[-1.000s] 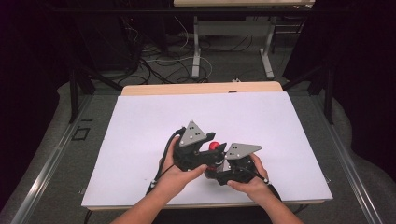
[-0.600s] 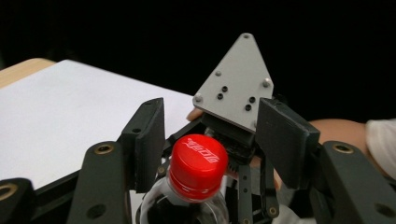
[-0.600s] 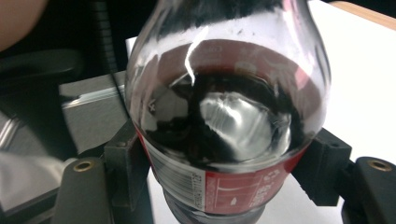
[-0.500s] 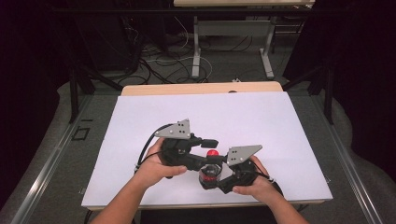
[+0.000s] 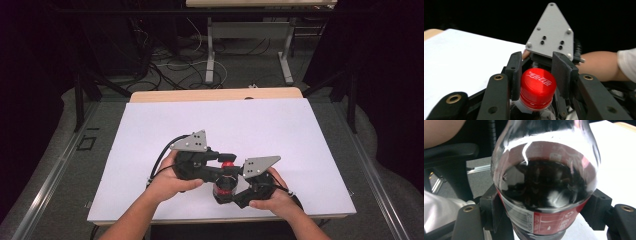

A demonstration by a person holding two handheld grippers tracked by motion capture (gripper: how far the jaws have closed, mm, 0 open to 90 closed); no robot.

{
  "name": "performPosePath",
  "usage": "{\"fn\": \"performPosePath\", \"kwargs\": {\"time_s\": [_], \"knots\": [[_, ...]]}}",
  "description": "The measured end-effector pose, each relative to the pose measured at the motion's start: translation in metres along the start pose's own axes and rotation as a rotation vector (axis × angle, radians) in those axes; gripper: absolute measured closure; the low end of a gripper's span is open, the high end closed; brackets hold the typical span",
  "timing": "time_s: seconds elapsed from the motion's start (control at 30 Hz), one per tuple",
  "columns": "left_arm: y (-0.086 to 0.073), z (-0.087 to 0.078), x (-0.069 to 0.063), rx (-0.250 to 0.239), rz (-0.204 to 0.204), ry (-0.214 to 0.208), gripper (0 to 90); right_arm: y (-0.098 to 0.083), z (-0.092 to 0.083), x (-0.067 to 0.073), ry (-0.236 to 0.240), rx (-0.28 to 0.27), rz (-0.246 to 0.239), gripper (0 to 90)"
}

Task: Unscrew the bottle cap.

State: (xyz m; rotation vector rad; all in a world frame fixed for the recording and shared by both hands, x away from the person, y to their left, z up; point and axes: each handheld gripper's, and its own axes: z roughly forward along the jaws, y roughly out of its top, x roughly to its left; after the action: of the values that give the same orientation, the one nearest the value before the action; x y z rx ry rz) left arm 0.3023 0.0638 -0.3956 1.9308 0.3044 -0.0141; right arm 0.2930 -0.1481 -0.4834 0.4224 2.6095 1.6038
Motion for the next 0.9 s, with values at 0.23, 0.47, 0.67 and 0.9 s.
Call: {"fn": "performPosePath", "kwargs": {"time_s": [0.23, 0.47, 0.67, 0.9], "knots": [[0.001, 0.013, -0.011, -0.014, -0.044, 0.242, 61.8, 0.0, 0.003, -0.002, -0.142, -0.002, 0.077, 29.0], [0.001, 0.03, -0.022, -0.012, -0.111, 0.459, 61.9, -0.003, 0.009, -0.002, -0.312, 0.023, 0.117, 29.0], [0.002, 0.037, -0.021, -0.022, -0.12, 0.493, 60.9, -0.006, 0.008, -0.006, -0.326, 0.007, 0.141, 28.9], [0.004, 0.024, -0.016, -0.053, -0.102, 0.411, 39.5, -0.005, 0.002, -0.008, -0.265, -0.013, 0.128, 28.9]]}}
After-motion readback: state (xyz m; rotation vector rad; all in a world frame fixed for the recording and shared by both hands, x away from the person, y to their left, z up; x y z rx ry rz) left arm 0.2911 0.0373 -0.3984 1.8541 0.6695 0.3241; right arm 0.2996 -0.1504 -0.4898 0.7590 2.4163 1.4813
